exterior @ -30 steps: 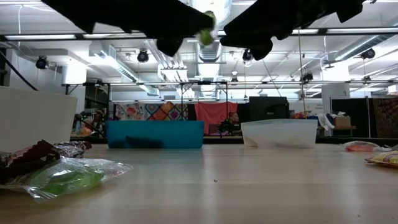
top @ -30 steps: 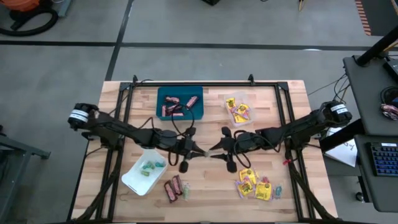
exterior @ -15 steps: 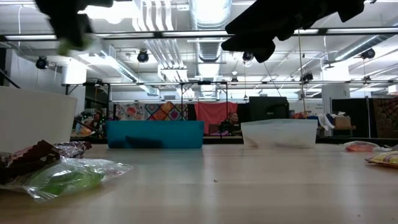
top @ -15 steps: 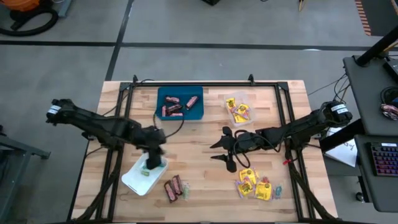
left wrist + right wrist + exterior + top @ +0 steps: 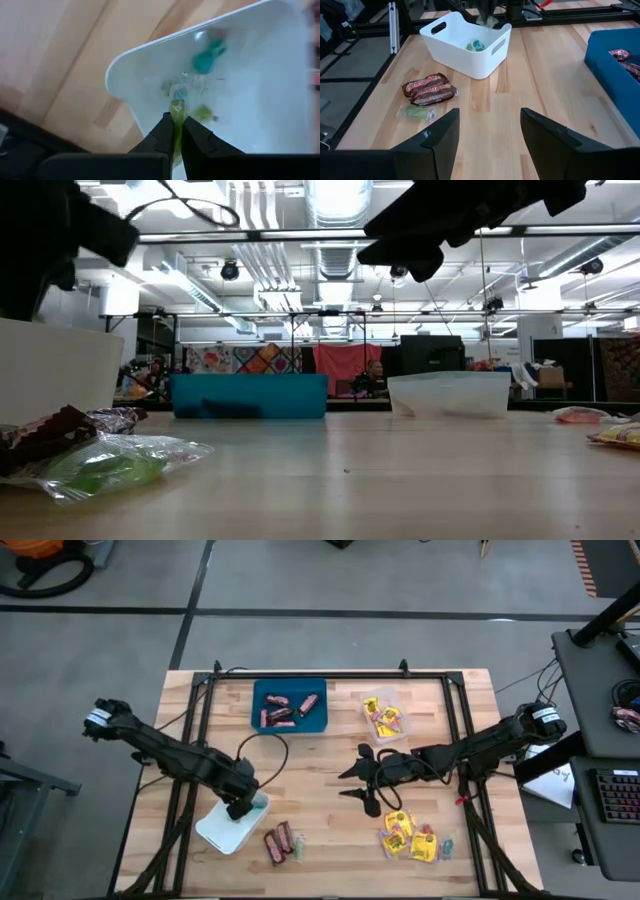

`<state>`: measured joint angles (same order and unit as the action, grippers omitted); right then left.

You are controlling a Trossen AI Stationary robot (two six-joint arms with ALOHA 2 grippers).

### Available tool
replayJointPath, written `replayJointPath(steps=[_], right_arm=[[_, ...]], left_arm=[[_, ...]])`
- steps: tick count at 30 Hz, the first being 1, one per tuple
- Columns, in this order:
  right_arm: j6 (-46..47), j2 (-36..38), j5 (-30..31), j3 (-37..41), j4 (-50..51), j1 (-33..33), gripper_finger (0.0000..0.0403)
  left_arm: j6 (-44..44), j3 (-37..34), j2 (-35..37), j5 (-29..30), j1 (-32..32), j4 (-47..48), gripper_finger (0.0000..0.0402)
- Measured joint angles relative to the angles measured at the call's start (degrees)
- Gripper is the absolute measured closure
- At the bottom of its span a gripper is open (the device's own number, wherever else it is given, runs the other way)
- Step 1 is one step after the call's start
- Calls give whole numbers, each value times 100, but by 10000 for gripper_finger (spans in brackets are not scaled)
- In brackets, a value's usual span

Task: Sort candy
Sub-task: Put the green gummy into the white bin, then put the yellow candy into the transparent bin

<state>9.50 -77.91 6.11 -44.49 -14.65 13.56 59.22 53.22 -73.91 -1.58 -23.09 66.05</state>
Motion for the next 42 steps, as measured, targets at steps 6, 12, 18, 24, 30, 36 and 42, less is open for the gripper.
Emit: replayJointPath(steps=[6,12,18,24,30,36,42], right_arm=[[366,57,-9,0,315,-48,199],[758,163,-2,0,741,-122,199],[1124,335,99,0,1310,-160,199],[1693,446,127,0,1832,-162,199],[2088,389,-625,0,2738,-115,199],[2849,361,-1024,-92,4113,190,200],[4343,361,-1088,-363,6077,420,200]], left_arm=[[-161,14,-444,-4,2,-11,372],[-272,42,-629,-97,2,-24,341],[-323,42,-532,-107,2,-23,313],[-370,235,-300,-254,2,110,306],[-1177,866,-227,493,2,-12,306],[-2879,1386,-254,1402,0,-916,306],[-4243,1520,-256,1456,4,-1878,306]])
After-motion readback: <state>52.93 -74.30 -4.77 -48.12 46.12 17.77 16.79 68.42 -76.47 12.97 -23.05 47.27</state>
